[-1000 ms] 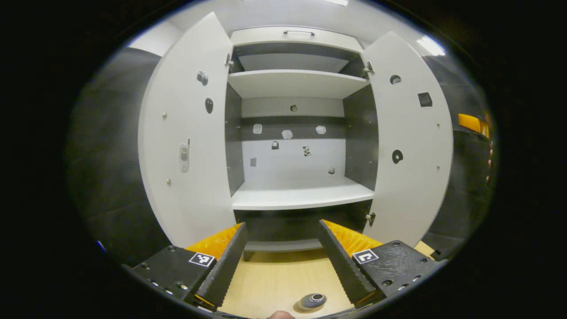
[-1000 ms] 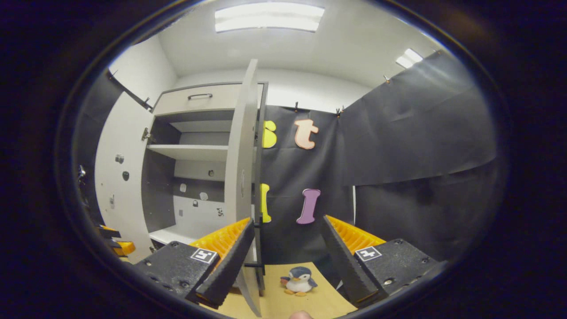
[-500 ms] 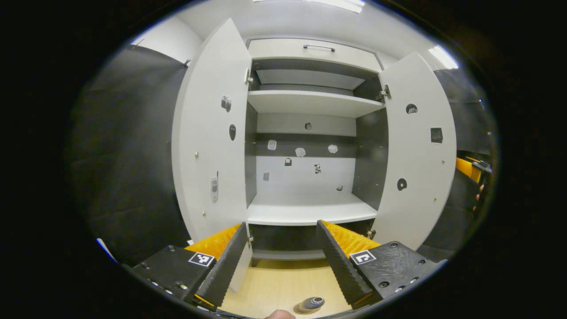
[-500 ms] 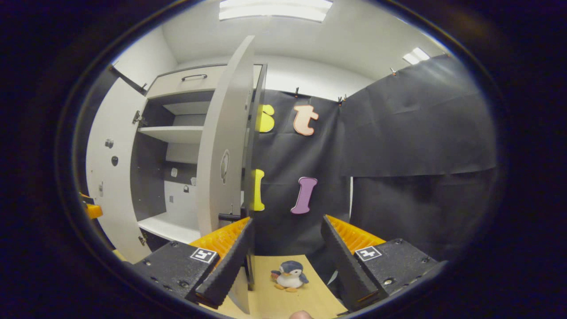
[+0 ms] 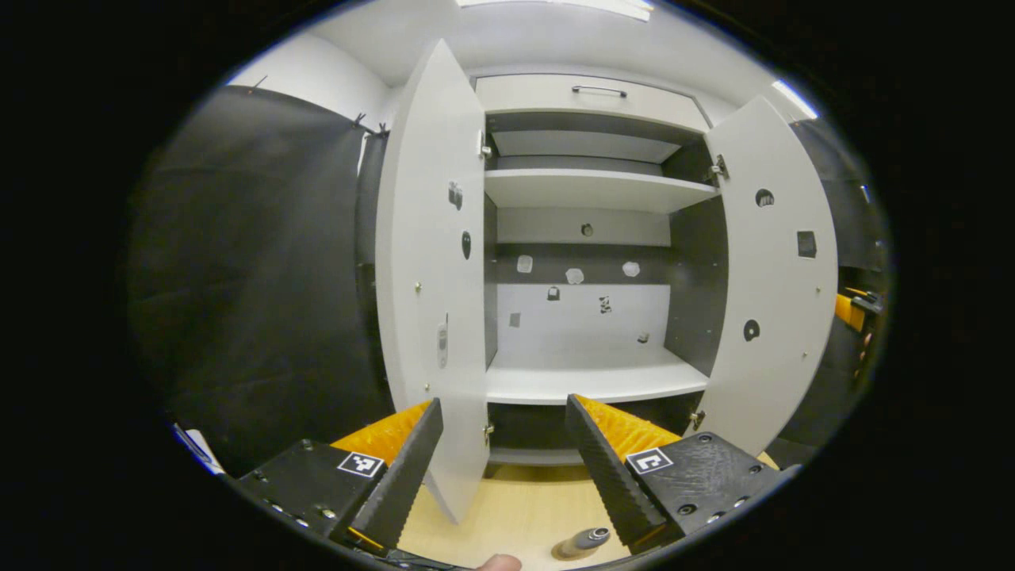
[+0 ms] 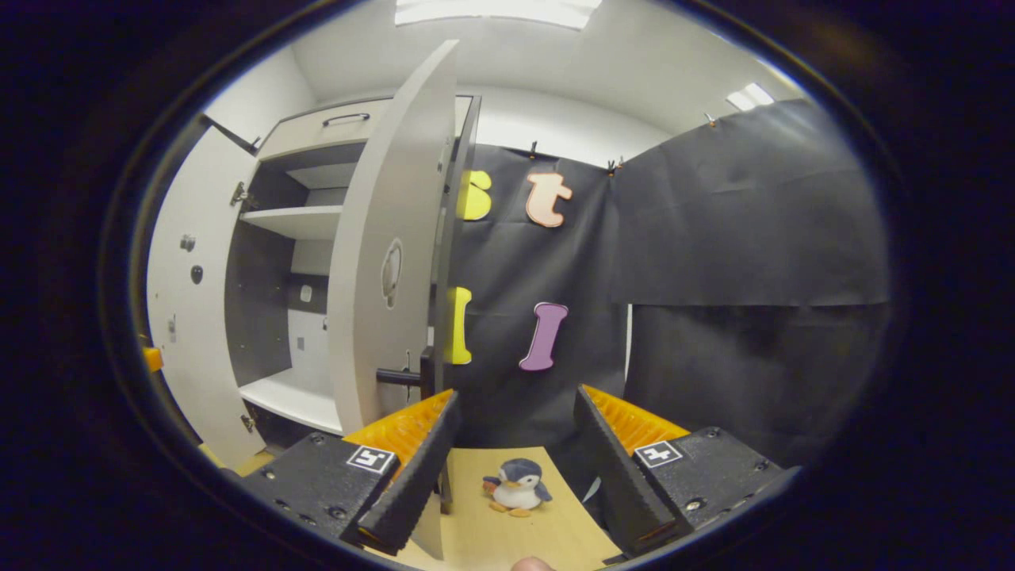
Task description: Grasp the bottle in the cabinet with the left hand and place it on the coaster, then close the right door with the right hand and the left door with the left hand.
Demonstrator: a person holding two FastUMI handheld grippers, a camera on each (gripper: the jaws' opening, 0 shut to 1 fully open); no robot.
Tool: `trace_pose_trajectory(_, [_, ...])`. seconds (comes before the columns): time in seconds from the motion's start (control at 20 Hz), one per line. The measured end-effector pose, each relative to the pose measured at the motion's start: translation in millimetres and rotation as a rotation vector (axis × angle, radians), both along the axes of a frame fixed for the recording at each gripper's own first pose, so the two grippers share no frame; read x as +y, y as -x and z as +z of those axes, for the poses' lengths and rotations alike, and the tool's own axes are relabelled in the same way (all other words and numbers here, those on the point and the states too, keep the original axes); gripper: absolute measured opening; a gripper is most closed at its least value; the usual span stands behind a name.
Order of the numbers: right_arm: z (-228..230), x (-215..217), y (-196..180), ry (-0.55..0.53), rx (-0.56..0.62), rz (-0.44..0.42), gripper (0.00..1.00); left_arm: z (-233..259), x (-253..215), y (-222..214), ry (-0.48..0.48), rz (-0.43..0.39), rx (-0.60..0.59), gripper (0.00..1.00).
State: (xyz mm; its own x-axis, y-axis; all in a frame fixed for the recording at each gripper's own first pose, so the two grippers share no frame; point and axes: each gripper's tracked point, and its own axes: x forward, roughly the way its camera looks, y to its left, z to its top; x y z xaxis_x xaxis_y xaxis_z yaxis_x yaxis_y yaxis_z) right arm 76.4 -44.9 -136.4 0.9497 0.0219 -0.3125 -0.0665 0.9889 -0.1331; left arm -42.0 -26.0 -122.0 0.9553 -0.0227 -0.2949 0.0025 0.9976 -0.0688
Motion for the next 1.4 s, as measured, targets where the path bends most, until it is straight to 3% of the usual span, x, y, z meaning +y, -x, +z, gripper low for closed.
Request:
trace_pose_trajectory(0.1, [-2, 3, 2, 0.0, 0.008, 0.017, 0.94, -3, 7, 0, -0.004, 0.014, 0.009, 0.98])
trace_pose_trajectory(0.15, [-3, 4, 2, -0.002, 0.013, 0.024, 0.94, -5, 10, 0, -0.009, 0.015, 0.015, 0.92])
trace_pose_trajectory(0.2, [-3, 6, 4, -0.004, 0.02, 0.033, 0.93, -5, 11, -1, -0.012, 0.017, 0.014, 0.99])
trace_pose_trajectory(0.35, [-7, 14, 10, -0.013, 0.038, 0.065, 0.94, -5, 16, -3, -0.019, 0.027, 0.003, 0.95])
trace_pose_trajectory(0.45, [-9, 22, 13, -0.026, 0.041, 0.088, 0.93, -4, 17, -6, -0.018, 0.024, -0.001, 0.99])
trace_pose_trajectory(0.75, [-11, 61, 18, -0.077, 0.055, 0.186, 0.93, -4, 26, -9, -0.02, 0.043, -0.016, 0.99])
trace_pose_trajectory(0.8, [-12, 68, 18, -0.094, 0.054, 0.204, 0.89, -5, 29, -8, -0.026, 0.05, -0.013, 0.99])
trace_pose_trajectory(0.95, [-19, 89, 16, -0.129, 0.065, 0.244, 0.94, -9, 45, -6, -0.029, 0.081, -0.009, 0.98])
trace_pose_trajectory(1.4, [-32, 158, 4, -0.155, 0.075, 0.355, 0.93, -13, 85, -6, -0.041, 0.154, 0.004, 0.98])
